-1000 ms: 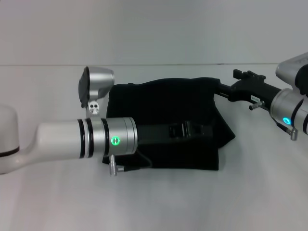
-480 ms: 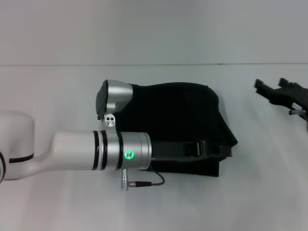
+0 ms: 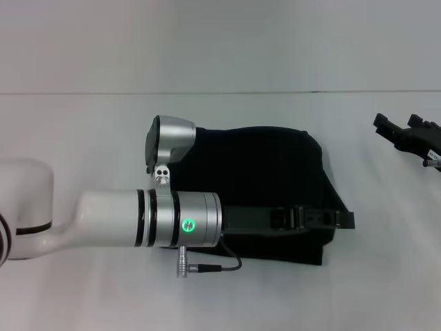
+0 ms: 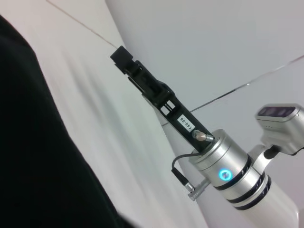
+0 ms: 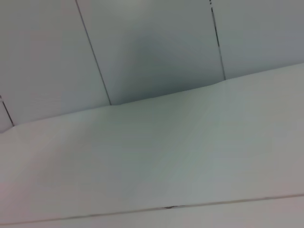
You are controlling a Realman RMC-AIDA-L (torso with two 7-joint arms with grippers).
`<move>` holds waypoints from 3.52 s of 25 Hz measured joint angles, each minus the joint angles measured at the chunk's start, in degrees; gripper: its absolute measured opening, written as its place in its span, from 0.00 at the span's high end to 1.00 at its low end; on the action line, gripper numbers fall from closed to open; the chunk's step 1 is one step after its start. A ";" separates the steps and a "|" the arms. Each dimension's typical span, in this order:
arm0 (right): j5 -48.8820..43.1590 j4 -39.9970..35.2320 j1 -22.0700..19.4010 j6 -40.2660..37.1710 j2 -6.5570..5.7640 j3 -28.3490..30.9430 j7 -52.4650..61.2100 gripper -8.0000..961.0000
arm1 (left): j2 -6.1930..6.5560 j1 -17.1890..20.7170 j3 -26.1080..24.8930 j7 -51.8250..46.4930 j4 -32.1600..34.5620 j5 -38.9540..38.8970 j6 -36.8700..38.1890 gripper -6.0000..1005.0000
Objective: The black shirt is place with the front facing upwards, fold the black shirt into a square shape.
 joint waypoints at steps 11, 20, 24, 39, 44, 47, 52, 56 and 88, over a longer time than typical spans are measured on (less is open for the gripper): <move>-1.93 -1.49 -1.07 -4.06 -0.96 -1.17 13.23 0.13 | 0.46 3.35 -0.55 14.75 6.95 -5.85 14.54 0.23; -22.57 -8.74 -1.09 -20.48 -9.88 -14.14 58.26 0.13 | 1.86 15.44 4.71 24.14 23.45 -6.07 20.19 0.12; -31.15 -11.21 1.31 -27.28 -13.20 -16.71 72.85 0.13 | 3.23 20.64 2.36 31.56 26.41 -6.98 20.34 0.13; -43.36 -14.55 8.47 -35.82 -12.57 -17.17 91.53 0.14 | 6.55 26.14 -8.43 37.82 26.52 -6.93 21.63 0.13; -43.43 -14.04 9.05 -35.16 -12.37 -17.14 94.43 0.14 | 6.78 26.77 -9.69 38.06 26.91 -6.69 21.63 0.13; -43.54 -11.49 9.27 -33.68 -12.17 -17.22 94.54 0.14 | 6.80 26.85 -10.05 38.11 26.59 -6.57 21.36 0.13; -43.36 -7.65 8.86 -30.78 -11.56 -16.80 93.87 0.14 | 6.70 27.14 -9.98 38.25 26.36 -6.15 20.31 0.13; -43.29 -7.57 9.09 -30.45 -10.49 -16.74 93.52 0.14 | 6.65 27.24 -9.94 38.51 26.36 -6.11 19.98 0.13; -38.51 -7.49 7.34 -28.48 -8.08 -16.18 89.67 0.14 | 6.43 27.27 -10.48 39.01 26.36 -6.51 19.34 0.13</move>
